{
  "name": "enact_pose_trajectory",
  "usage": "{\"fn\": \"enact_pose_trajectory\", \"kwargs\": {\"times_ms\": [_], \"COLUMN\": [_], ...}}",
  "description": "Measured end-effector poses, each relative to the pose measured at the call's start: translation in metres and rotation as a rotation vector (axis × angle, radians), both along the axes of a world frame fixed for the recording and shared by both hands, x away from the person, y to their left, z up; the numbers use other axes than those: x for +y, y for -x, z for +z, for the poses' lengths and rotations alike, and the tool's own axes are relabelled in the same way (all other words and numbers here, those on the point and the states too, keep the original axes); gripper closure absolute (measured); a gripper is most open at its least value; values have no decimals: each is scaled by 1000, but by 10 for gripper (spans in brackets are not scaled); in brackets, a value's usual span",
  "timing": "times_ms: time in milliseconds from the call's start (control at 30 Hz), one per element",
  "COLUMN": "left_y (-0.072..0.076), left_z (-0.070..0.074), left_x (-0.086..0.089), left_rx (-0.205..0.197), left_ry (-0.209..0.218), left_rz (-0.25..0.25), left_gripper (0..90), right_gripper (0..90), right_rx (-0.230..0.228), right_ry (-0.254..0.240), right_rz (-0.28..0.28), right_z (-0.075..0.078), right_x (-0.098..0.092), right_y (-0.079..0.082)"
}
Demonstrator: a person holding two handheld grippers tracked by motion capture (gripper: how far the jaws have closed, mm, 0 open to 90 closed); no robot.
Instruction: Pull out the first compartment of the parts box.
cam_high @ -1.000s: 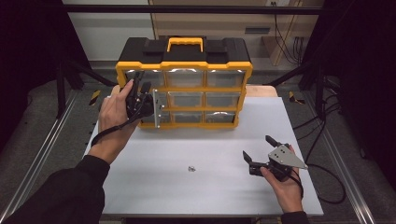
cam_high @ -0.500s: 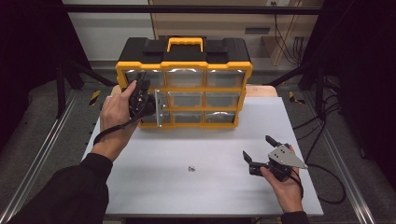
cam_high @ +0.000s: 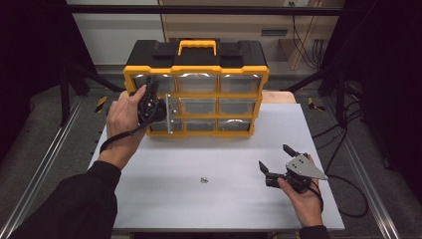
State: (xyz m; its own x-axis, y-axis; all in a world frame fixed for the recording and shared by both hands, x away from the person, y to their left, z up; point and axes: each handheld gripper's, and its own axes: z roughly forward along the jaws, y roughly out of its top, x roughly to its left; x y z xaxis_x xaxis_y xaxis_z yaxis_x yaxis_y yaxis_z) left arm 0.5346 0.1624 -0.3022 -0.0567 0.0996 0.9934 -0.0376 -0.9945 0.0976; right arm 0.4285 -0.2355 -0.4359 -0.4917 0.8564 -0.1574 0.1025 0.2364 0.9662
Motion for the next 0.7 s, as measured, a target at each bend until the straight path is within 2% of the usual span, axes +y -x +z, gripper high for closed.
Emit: {"fn": "enact_pose_trajectory", "kwargs": {"times_ms": [700], "left_y": [-4], "left_z": [-5], "left_x": [-3], "left_rx": [-12], "left_ry": [-19], "left_rz": [6], "left_gripper": [718], "right_gripper": [55], "right_rx": [6], "right_ry": [5], "right_rz": [1], "right_z": [-1], "right_x": [0], "right_y": [-1]}}
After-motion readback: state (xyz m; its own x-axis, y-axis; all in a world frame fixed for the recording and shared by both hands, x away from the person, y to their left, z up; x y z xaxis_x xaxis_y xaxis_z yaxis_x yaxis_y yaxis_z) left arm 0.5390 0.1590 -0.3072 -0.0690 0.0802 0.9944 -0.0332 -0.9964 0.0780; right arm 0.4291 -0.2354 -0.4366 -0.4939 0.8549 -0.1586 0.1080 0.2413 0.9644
